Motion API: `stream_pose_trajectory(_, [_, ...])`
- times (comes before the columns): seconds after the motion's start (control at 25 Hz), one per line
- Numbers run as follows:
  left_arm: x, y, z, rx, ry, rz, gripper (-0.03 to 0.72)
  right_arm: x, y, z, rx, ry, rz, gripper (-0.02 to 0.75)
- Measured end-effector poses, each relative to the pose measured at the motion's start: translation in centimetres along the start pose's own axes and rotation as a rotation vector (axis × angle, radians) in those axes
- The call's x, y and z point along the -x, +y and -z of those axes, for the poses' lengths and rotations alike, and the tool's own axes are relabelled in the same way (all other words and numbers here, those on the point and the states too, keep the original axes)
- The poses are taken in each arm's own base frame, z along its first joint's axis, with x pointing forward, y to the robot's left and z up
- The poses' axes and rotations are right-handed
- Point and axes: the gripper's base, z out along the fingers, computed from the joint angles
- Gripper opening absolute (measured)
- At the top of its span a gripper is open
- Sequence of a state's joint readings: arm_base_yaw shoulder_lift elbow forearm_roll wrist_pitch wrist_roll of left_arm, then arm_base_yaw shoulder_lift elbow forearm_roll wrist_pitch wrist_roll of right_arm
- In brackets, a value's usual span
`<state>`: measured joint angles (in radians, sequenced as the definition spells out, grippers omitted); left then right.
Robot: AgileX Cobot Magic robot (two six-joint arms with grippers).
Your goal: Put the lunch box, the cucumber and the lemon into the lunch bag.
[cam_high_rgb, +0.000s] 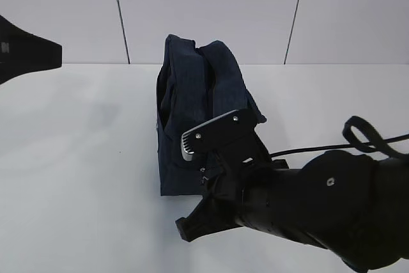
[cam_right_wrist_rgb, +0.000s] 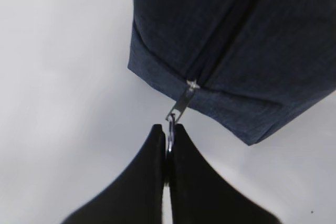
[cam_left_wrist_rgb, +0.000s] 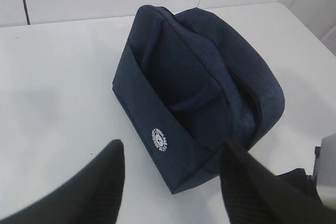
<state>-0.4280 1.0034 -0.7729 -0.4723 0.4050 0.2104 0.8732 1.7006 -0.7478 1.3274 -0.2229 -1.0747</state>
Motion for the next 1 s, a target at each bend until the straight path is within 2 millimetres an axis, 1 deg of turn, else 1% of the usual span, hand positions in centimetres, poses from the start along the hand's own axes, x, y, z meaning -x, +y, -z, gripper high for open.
stream_pose_trajectory(0.24, [0.0,0.0,0.0,0.0,0.0,0.0,0.405,1.1,0.0,1.1,0.009,-0.043,0.066,0.02])
stream_pose_trajectory(0.4, [0.0,0.0,0.0,-0.002,0.005,0.002,0.405,2.5,0.3,1.5,0.009,-0.075,0.146,0.02])
stream_pose_trajectory(0.76, [-0.1,0.0,0.0,-0.003,0.007,0.003,0.405,5.2,0.8,2.0,-0.001,-0.128,0.383,0.02])
stream_pose_trajectory(1.0, [-0.1,-0.1,0.0,-0.007,0.006,0.013,0.405,5.7,0.9,2.1,-0.015,-0.133,0.542,0.02])
